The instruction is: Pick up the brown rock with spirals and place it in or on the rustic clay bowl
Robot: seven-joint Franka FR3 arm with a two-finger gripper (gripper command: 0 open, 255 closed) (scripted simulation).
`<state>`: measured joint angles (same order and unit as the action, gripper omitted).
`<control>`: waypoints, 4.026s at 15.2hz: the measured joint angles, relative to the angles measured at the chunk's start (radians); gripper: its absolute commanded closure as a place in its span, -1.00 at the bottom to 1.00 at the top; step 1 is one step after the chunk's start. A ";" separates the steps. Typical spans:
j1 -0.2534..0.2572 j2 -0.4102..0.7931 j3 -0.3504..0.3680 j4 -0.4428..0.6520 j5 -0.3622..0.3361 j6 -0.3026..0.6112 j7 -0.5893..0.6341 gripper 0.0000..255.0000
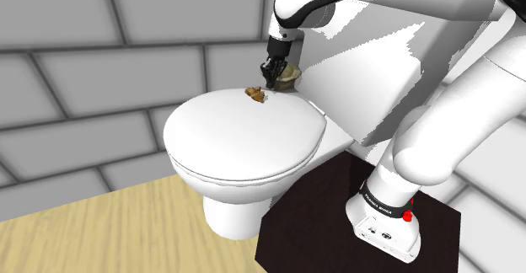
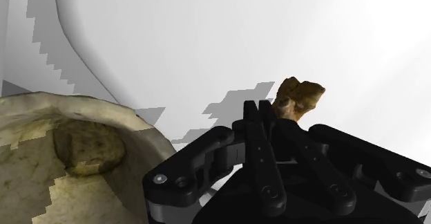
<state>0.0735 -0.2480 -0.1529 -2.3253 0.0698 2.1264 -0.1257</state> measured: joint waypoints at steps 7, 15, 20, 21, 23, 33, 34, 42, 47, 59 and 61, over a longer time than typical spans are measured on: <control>-0.002 -0.028 0.014 -0.038 -0.006 0.037 0.039 -1.00; -0.034 -0.122 0.157 -0.274 -0.057 0.377 0.412 -1.00; -0.035 -0.078 0.159 -0.284 -0.057 0.433 0.415 -1.00; -0.035 -0.077 0.159 -0.284 -0.057 0.435 0.415 -1.00; -0.035 -0.076 0.159 -0.285 -0.057 0.436 0.415 -1.00; -0.035 -0.076 0.159 -0.285 -0.057 0.437 0.415 1.00; -0.035 -0.076 0.159 -0.285 -0.057 0.437 0.415 1.00; -0.036 -0.124 0.158 -0.238 -0.058 0.342 0.414 1.00; -0.035 -0.161 0.159 -0.200 -0.059 0.268 0.416 1.00; -0.036 -0.214 0.159 -0.075 -0.060 0.090 0.418 1.00; -0.037 -0.221 0.157 -0.056 -0.060 0.063 0.416 1.00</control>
<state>0.0369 -0.4693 0.0043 -2.3812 0.0095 2.1894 0.2907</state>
